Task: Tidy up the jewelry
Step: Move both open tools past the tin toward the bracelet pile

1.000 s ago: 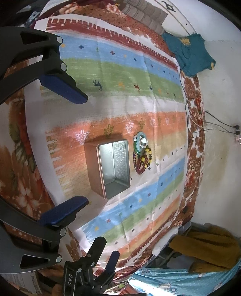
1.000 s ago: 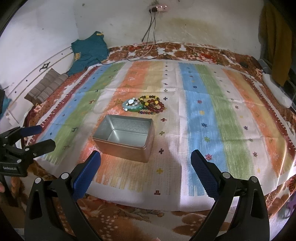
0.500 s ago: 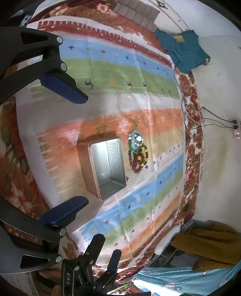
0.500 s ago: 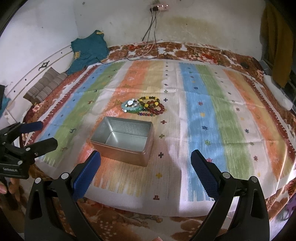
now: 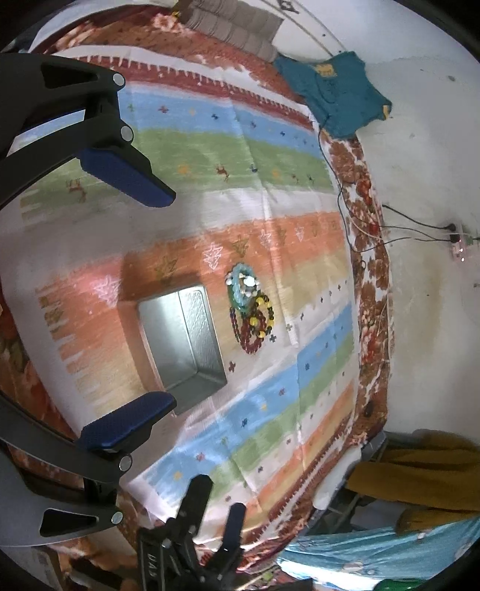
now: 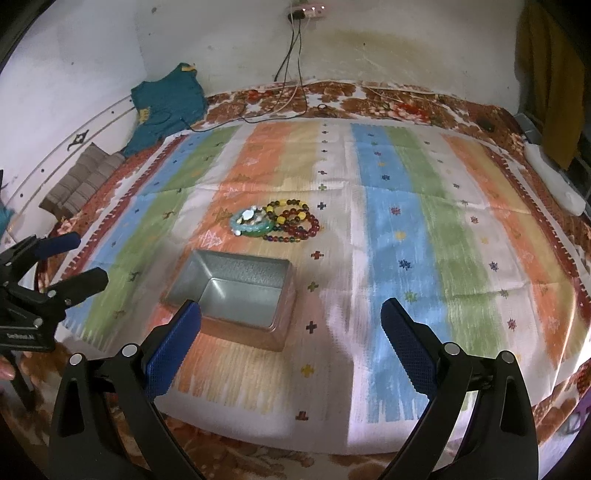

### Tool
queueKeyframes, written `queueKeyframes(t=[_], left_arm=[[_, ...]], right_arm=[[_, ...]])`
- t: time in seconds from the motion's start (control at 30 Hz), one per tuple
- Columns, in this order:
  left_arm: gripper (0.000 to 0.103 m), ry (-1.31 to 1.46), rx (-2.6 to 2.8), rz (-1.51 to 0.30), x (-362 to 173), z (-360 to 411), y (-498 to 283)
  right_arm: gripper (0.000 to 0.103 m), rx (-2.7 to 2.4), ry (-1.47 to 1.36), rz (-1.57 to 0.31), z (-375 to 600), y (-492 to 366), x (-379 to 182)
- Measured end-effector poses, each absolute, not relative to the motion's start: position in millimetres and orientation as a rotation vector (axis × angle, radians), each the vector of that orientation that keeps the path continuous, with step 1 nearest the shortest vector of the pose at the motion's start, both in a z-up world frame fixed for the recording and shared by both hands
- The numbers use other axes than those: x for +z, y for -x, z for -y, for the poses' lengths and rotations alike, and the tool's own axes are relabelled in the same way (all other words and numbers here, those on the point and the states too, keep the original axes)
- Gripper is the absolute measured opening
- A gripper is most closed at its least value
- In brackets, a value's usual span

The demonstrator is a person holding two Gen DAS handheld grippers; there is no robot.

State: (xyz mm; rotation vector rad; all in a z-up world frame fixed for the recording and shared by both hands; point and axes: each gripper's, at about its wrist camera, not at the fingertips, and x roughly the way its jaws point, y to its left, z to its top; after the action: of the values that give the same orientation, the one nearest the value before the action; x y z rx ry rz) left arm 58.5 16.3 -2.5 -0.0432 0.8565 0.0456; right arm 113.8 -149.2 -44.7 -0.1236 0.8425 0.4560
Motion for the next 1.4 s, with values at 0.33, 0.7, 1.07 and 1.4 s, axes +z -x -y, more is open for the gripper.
queueKeyframes(t=[0.33,0.7,1.07,1.4], left_arm=[[0.097,0.041,0.132,-0.925,-12.2,-26.4,-76.7],[0.097,0.026,0.102,-0.931,-18.3,-29.1,-100.5],[0.097,0.031,0.117,-0.963,-25.3,-33.6,-127.2],[0.097,-0.049,0.101,-0.974,-37.0,-30.8,-149.7]], right_arm=[[0.099,0.435,0.138,-0.854,146.0,-139.7,-45.3],[0.099,0.42,0.139,-0.878,140.8,-159.1,-49.2],[0.099,0.404,0.144,-0.918,129.6,-192.0,-57.3],[0.099,0.397,0.152,-0.944,118.6,-218.3,-66.0]])
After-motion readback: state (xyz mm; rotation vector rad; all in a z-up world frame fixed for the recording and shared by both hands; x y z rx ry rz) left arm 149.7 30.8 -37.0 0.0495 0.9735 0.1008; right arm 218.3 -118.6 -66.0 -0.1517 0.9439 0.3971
